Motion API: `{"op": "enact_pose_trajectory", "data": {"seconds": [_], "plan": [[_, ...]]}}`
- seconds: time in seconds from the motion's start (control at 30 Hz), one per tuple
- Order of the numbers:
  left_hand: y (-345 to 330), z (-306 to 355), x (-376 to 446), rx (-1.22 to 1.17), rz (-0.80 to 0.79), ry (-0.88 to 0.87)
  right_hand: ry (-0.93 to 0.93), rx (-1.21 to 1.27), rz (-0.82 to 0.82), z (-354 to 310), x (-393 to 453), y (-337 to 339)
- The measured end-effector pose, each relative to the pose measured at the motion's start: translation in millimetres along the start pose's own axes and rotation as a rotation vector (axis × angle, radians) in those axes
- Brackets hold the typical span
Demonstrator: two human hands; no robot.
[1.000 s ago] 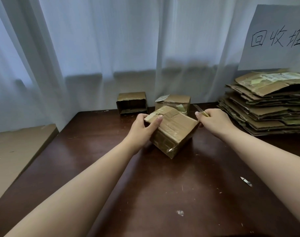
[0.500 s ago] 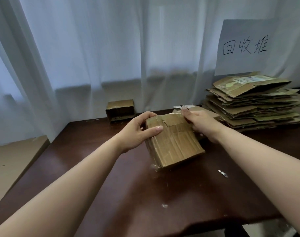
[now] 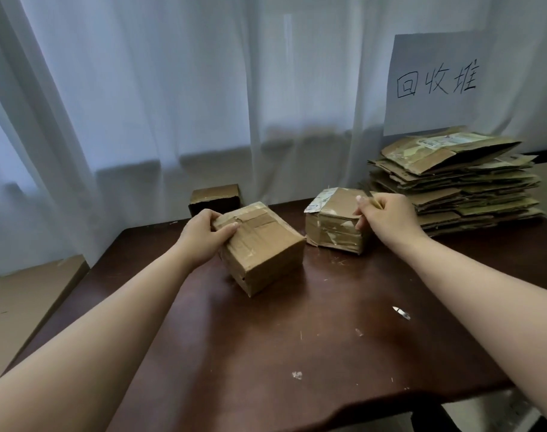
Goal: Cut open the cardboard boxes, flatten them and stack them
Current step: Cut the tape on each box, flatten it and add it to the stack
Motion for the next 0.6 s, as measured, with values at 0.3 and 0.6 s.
{"op": "enact_pose_trajectory", "data": {"seconds": [0.3, 0.6], "plan": [[-30, 51, 42, 0.564, 0.158, -0.031, -0.083, -0.07, 0.103, 30, 6, 35], [-206, 161, 27, 0.615, -0.134, -0.414, -0.182, -0.091, 0.097, 71, 5, 44]]}}
Point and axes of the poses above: each hand's wrist, its own x-axis towards the middle knuckle, its own y-axis out of the back of the hand, z = x × y, the point moved 10 cm from there along x, towards the middle knuckle, and after that the axes turned 3 degrees about -x, right-handed, at the moved point
